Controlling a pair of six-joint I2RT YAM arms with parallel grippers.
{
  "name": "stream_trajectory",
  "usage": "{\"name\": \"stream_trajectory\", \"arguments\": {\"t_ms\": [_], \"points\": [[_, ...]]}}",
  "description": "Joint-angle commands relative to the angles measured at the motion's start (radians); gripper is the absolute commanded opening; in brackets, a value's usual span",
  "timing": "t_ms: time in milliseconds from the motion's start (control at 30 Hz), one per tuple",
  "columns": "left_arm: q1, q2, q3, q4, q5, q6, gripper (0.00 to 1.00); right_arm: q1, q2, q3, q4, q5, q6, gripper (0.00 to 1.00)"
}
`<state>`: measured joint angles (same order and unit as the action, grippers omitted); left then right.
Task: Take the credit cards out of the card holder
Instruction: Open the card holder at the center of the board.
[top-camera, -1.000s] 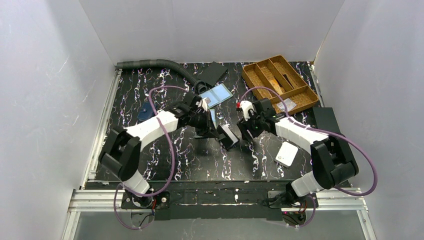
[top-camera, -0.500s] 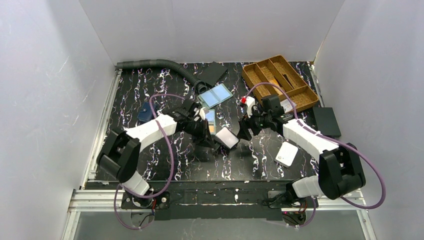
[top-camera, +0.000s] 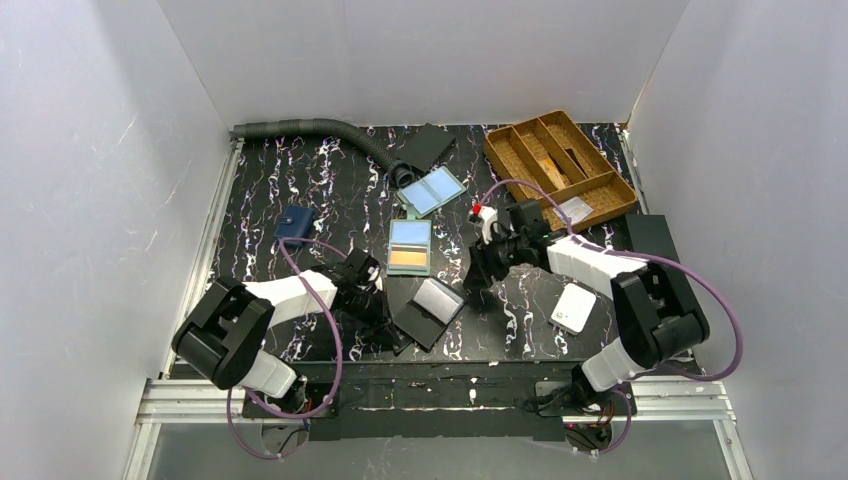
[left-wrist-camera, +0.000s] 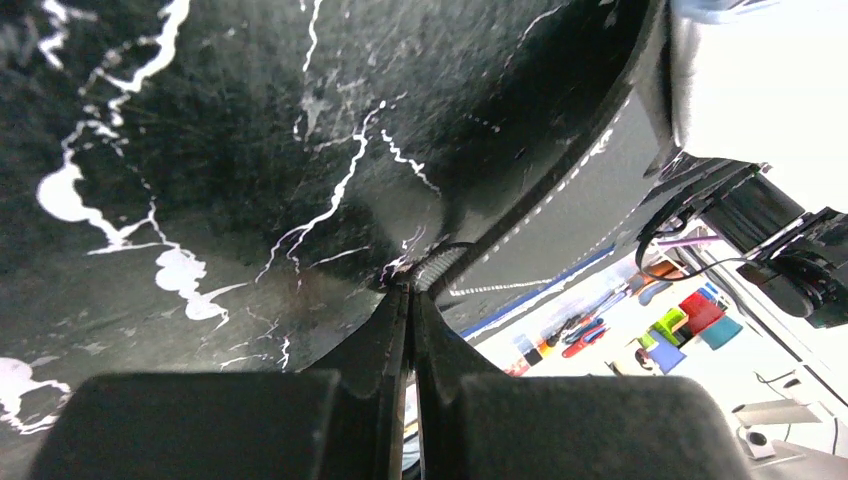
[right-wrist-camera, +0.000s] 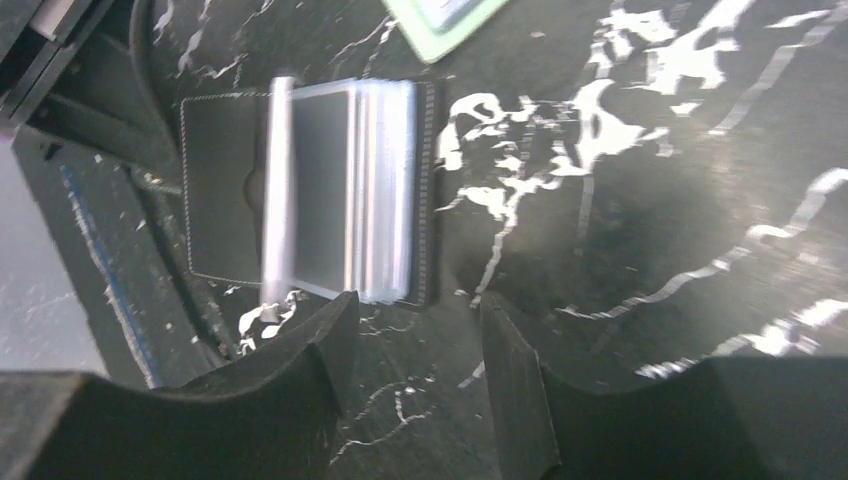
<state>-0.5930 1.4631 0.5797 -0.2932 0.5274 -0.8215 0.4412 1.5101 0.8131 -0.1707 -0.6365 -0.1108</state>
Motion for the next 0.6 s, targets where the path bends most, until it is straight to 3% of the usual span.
{"name": "stream_trajectory", "arguments": {"t_ms": [0, 67, 167, 267, 533, 567], "points": [[0.001, -0.010, -0.011, 0.047, -0.054, -0.007, 0.00, 0.082, 0.029, 0.006, 0.049, -0.084, 0.025, 0.56], [0.000, -0.004, -0.015, 0.055, -0.055, -0.008, 0.00, 0.119, 0.028, 0.003, 0.057, -0.042, 0.021, 0.52], [0.001, 0.000, -0.029, 0.081, -0.051, -0.019, 0.00, 0.157, 0.035, 0.012, 0.049, 0.026, 0.007, 0.36], [0.001, 0.000, -0.042, 0.102, -0.045, -0.028, 0.00, 0.177, 0.041, 0.024, 0.033, 0.028, -0.008, 0.26], [0.000, -0.027, -0.039, 0.086, -0.043, -0.031, 0.01, 0.339, -0.006, 0.028, 0.013, -0.005, -0.118, 0.17], [0.001, -0.045, -0.042, 0.081, -0.051, -0.037, 0.08, 0.363, -0.011, 0.027, 0.012, 0.000, -0.131, 0.17]]}}
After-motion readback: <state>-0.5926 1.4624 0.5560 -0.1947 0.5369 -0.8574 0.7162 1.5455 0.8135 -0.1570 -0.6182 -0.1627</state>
